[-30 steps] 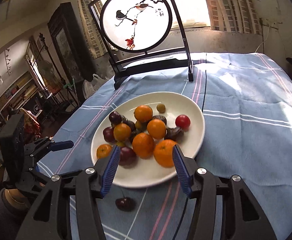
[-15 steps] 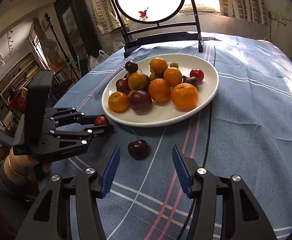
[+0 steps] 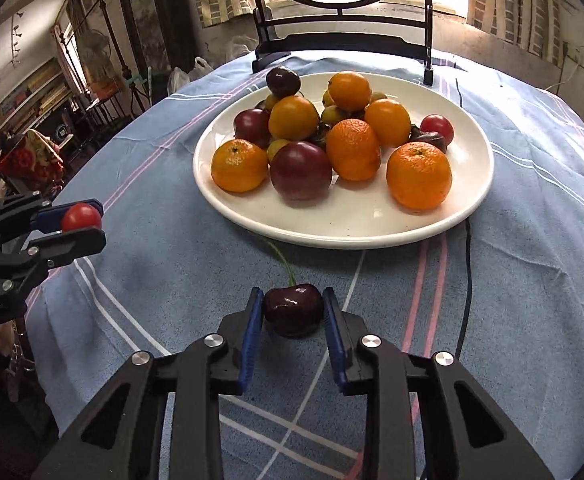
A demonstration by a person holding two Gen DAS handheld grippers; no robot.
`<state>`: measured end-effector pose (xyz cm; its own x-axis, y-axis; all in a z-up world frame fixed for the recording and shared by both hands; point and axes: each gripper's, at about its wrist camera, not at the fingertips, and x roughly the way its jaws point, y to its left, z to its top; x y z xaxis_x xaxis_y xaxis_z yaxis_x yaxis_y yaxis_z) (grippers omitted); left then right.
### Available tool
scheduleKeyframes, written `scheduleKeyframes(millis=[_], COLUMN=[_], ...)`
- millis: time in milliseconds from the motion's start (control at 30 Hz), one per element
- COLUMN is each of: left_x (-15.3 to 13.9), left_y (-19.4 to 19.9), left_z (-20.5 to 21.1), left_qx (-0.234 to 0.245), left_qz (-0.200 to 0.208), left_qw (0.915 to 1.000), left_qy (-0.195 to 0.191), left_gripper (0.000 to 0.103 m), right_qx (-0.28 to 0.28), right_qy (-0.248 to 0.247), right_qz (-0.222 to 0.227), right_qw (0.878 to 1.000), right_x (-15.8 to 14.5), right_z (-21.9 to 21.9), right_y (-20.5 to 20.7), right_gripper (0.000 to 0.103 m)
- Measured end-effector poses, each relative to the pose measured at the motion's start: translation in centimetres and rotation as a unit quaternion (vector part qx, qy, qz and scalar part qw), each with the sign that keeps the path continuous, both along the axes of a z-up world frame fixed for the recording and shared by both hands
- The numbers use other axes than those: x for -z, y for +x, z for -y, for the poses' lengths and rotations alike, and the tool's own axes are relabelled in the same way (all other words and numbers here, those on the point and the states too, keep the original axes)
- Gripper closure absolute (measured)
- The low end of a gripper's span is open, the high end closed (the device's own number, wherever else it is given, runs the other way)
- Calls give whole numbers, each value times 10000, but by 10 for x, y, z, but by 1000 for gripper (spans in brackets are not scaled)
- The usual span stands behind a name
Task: Organize fruits
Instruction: 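Grasp a red tomato with the left tool while the right tool grasps a cherry, then lower the tomato and cherry onto the white plate and open both tools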
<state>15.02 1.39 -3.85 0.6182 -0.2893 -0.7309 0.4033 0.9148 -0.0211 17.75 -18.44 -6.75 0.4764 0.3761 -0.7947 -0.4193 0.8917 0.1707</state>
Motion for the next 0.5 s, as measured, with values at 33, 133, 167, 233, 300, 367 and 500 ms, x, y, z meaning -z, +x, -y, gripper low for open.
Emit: scheduleKeyframes(millis=[33, 133, 167, 233, 300, 367, 500], left_x=[-1, -4, -6, -10, -17, -24, -30], left_y=[0, -3, -2, 4, 15, 30, 73], left_z=[1, 5, 8, 15, 26, 41, 66], left_qx=[20, 109, 151, 229, 313, 394, 449], left_qz=[11, 73, 98, 105, 143, 206, 190], left_qw=[10000, 9999, 9998, 9995, 9992, 9988, 9985], left_qy=[-23, -90, -123, -172, -202, -196, -241], left_gripper=[74, 74, 74, 74, 74, 74, 73], right_qx=[15, 44, 93, 236, 421, 526, 639], right_qy=[55, 317, 436, 630, 769, 875, 974], right_qz=[27, 176, 243, 376, 469, 583, 618], right_qw=[10000, 9993, 9987, 9970, 9950, 9931, 9913], right_x=[-3, -16, -23, -38, -53, -67, -79], right_z=[4, 21, 28, 43, 57, 66, 66], right_y=[-5, -17, -19, -15, -2, 15, 59], right_gripper=[73, 73, 73, 73, 73, 73, 73])
